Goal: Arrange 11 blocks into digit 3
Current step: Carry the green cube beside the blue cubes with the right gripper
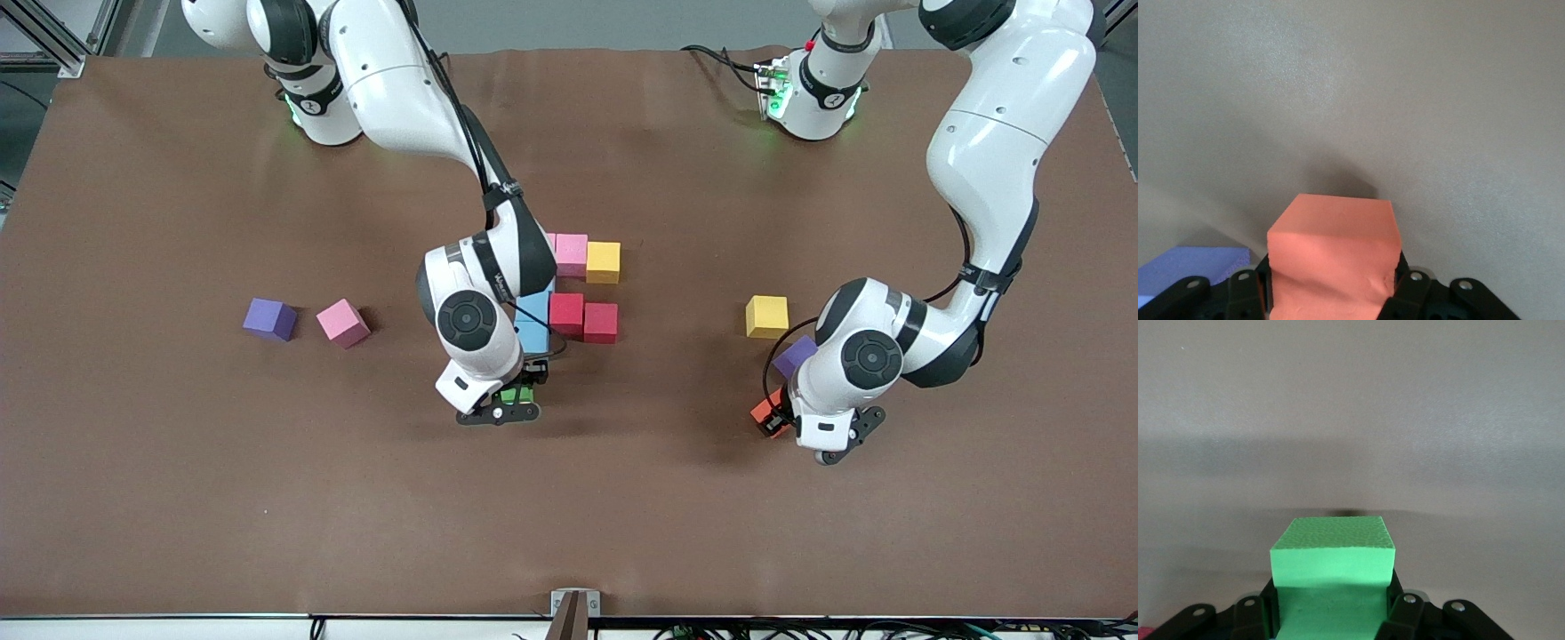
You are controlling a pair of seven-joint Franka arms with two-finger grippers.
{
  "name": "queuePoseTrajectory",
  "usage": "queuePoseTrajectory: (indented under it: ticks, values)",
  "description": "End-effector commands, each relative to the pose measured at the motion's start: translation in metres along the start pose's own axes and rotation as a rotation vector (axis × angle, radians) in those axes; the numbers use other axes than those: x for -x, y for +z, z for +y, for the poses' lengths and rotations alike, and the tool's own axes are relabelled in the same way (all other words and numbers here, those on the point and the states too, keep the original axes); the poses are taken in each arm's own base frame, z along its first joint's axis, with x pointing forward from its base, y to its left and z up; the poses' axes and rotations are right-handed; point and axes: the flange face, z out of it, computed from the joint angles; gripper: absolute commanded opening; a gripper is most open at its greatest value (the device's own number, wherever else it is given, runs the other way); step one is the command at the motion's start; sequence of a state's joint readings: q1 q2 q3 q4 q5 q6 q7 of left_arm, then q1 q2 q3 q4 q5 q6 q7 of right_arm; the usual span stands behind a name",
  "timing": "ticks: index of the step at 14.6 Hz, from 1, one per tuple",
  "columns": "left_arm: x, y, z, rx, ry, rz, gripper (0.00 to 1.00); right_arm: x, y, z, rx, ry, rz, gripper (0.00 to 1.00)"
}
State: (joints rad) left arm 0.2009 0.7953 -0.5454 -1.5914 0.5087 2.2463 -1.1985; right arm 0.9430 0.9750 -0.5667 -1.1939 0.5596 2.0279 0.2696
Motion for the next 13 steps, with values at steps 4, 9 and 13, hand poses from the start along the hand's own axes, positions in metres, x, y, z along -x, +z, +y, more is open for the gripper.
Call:
queuePoseTrajectory:
  ticks: [4,9,13]
  values:
    - [-0.007,0.000,-0.004,-0.007,0.011,0.006,0.44,0.004,0.003,-0.012,0.005,0.013,-0.007,0.00]
    - [-0.007,0.000,-0.004,-0.007,0.012,0.006,0.44,0.008,0.013,-0.016,0.015,0.028,-0.014,0.00]
    - [-0.007,0.000,-0.004,-0.007,0.014,0.006,0.44,0.010,0.016,-0.020,0.019,0.033,-0.017,0.00]
